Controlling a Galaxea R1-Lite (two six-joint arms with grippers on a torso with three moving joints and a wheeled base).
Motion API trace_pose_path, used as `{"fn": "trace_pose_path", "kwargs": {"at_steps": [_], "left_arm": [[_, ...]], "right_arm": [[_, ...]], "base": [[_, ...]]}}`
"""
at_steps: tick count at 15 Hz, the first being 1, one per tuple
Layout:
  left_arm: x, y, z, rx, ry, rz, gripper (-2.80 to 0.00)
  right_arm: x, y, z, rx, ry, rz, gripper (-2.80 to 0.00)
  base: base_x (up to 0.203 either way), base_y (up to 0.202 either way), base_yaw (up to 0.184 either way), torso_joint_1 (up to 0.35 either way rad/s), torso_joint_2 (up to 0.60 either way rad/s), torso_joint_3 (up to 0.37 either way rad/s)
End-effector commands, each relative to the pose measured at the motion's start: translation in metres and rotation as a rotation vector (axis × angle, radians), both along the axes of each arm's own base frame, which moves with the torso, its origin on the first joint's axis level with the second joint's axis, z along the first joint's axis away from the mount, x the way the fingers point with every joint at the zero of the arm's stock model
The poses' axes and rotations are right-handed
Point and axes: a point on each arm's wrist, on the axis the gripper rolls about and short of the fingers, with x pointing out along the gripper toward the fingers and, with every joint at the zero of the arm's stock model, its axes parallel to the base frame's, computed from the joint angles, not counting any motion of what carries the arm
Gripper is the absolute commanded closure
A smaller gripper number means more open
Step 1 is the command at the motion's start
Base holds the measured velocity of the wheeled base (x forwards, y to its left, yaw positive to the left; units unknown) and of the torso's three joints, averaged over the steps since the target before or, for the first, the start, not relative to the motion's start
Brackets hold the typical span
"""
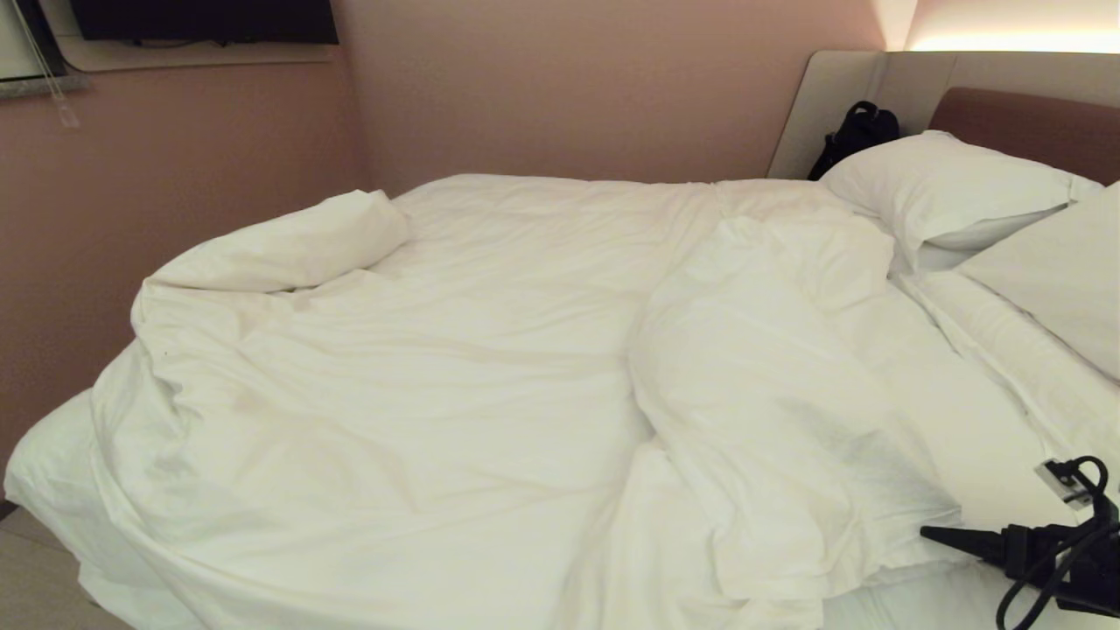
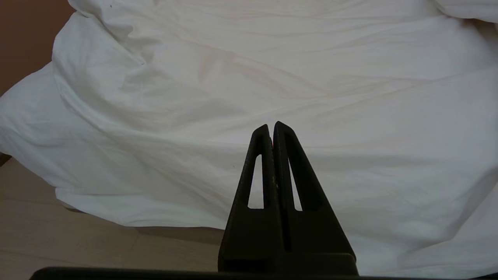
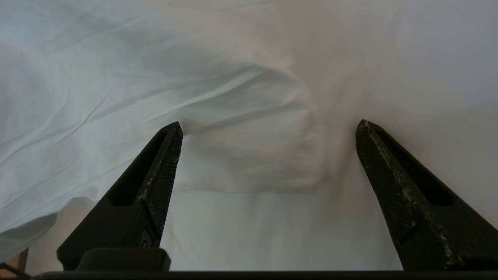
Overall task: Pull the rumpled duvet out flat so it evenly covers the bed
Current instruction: Flatten the corners of the folded blanket
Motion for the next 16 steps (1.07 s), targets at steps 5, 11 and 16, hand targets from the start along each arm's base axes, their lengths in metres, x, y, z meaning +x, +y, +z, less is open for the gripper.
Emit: {"fn": "trace_pose_path", "kwargs": {"at_steps": [5, 11, 16], "left_arm": [[0.000, 0.000, 0.000, 0.001, 0.000, 0.000, 0.00], [0.000, 0.000, 0.000, 0.001, 0.001, 0.000, 0.00], [0.000, 0.000, 0.000, 0.001, 0.000, 0.000, 0.00]], "right_arm": [[0.008, 0.022, -0.003, 0.015, 0.013, 0.087, -2.80], [0.002, 0.025, 0.008, 0.025, -0.019, 0.099, 0.00], [-0.002, 0.025, 0.016, 0.014, -0.046, 0.094, 0.00]], "base": [[0.000, 0.000, 0.000, 0.000, 0.00, 0.000], [0.000, 0.000, 0.000, 0.000, 0.00, 0.000], [0.000, 0.000, 0.000, 0.000, 0.00, 0.000]]}}
